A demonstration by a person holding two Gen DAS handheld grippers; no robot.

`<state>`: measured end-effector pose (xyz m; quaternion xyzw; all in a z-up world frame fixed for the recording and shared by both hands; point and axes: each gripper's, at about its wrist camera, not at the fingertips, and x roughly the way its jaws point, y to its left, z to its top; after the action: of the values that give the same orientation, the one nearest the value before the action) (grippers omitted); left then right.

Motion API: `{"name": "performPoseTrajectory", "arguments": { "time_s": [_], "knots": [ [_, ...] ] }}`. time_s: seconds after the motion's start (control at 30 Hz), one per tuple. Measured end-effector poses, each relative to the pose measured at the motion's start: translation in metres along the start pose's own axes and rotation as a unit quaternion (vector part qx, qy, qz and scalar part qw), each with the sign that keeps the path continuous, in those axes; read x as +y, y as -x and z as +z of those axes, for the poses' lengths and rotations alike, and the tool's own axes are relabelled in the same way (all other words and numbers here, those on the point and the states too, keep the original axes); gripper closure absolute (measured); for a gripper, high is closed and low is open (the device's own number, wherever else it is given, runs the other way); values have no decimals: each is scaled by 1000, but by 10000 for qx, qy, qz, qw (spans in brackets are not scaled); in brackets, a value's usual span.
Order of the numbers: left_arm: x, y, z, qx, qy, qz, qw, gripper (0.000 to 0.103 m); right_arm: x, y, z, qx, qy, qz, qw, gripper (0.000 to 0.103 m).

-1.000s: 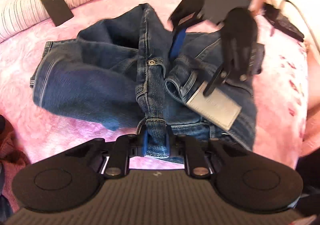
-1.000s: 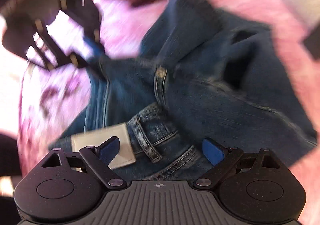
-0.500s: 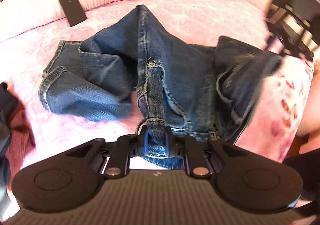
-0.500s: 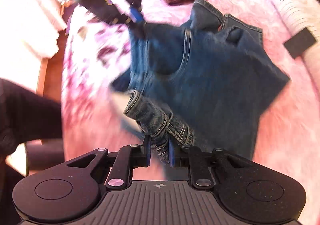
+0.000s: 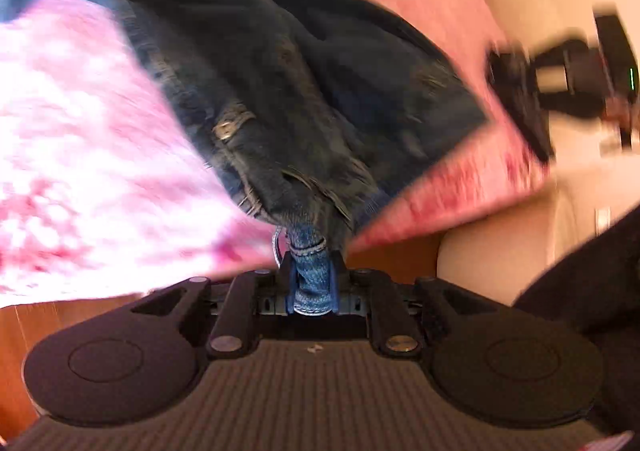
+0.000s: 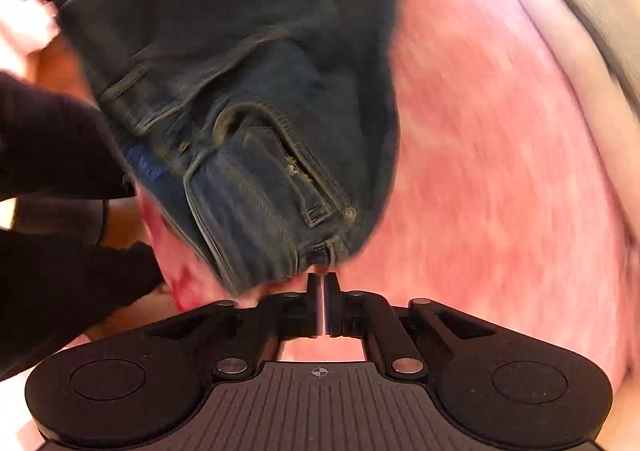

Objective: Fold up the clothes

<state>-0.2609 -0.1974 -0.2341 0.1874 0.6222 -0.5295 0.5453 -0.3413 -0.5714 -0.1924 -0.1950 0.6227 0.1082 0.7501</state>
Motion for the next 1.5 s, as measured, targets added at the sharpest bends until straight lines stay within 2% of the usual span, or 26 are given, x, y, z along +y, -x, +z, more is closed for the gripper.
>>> {"name": "performPoseTrajectory", "arguments": {
  "time_s": [0.1,0.13,0.17,0.2,0.23,0.33,0.4,0.43,0.5,0.57,0.63,0.7,0.8,0.83,0.87,0.9,0.97,1.0,1.03,1.07,1.1,1.13,1.2,1.37,1.4,1.5],
  "knots": [
    [-13,-4,19,221,-513,202,9982,87,-12,-4,-24,-236,-1313,12,9911,98],
    [-10,-1,29,214,-634,228,9975,85,-13,-4,-28,-340,-1629,21,9860,86],
    [-7,3,40,190,-728,202,9970,83,-14,-6,-28,-474,-1885,12,9809,59],
    [-3,8,52,167,-830,132,9963,79,-15,-6,-32,-605,-2129,37,9752,41],
    [0,14,63,145,-978,38,9951,78,-18,-5,-39,-725,-2362,103,9689,16],
    [3,38,98,151,-1535,-376,9873,77,-39,-7,-43,-791,-3080,392,9473,14],
    [12,55,127,-25,-1777,-527,9827,73,-52,-15,-44,-814,-3567,536,9291,14],
    [17,61,142,-125,-1920,-516,9800,69,-56,-22,-44,-854,-3868,572,9164,14],
    [26,60,175,-371,-2359,-30,9711,68,-64,-39,-50,-950,-4547,677,8830,14],
    [37,44,210,-520,-3010,563,9505,68,-73,-59,-60,-1030,-5184,728,8458,14],
    [47,18,243,-548,-3617,1015,9251,67,-80,-79,-71,-996,-5689,711,8132,15],
    [54,-17,277,-456,-4207,1220,8978,62,-82,-96,-81,-947,-5966,853,7924,15],
    [60,-73,309,-146,-5258,1330,8400,56,-81,-117,-91,-884,-6129,1227,7756,37],
    [61,-91,316,-29,-5507,1348,8237,56,-82,-119,-94,-885,-6163,1261,7723,45],
    [60,-109,323,103,-5682,1349,8117,56,-84,-119,-98,-872,-6177,1271,7711,67],
    [60,-127,329,229,-5849,1362,7993,56,-86,-119,-101,-859,-6192,1280,7699,76],
    [61,-158,332,471,-6169,1516,7708,56,-93,-111,-105,-854,-6033,1322,7818,84],
    [62,-172,333,609,-6299,1588,7579,55,-96,-104,-103,-825,-5851,1315,7960,84],
    [62,-180,336,777,-6327,1590,7539,58,-101,-96,-98,-753,-5584,1248,8167,86],
    [59,-184,339,943,-6280,1564,7565,65,-109,-86,-94,-701,-5326,1129,8359,86],
    [55,-184,342,1114,-6196,1514,7620,85,-121,-76,-90,-681,-5067,972,8539,86],
    [49,-183,344,1228,-6137,1503,7653,93,-132,-65,-86,-660,-4803,815,8708,86],
    [36,-172,345,1135,-6115,1657,7653,96,-157,-45,-80,-633,-4303,517,8990,86],
    [3,-137,385,405,-5397,1633,8249,98,-259,-25,-92,-490,-3218,-61,9455,86],
    [-5,-134,396,258,-5276,1639,8331,98,-281,-25,-95,-460,-3051,-166,9511,86],
    [-24,-141,433,-156,-5029,1873,8437,97,-348,-26,-99,-459,-2632,-540,9621,86]
  ]
}}
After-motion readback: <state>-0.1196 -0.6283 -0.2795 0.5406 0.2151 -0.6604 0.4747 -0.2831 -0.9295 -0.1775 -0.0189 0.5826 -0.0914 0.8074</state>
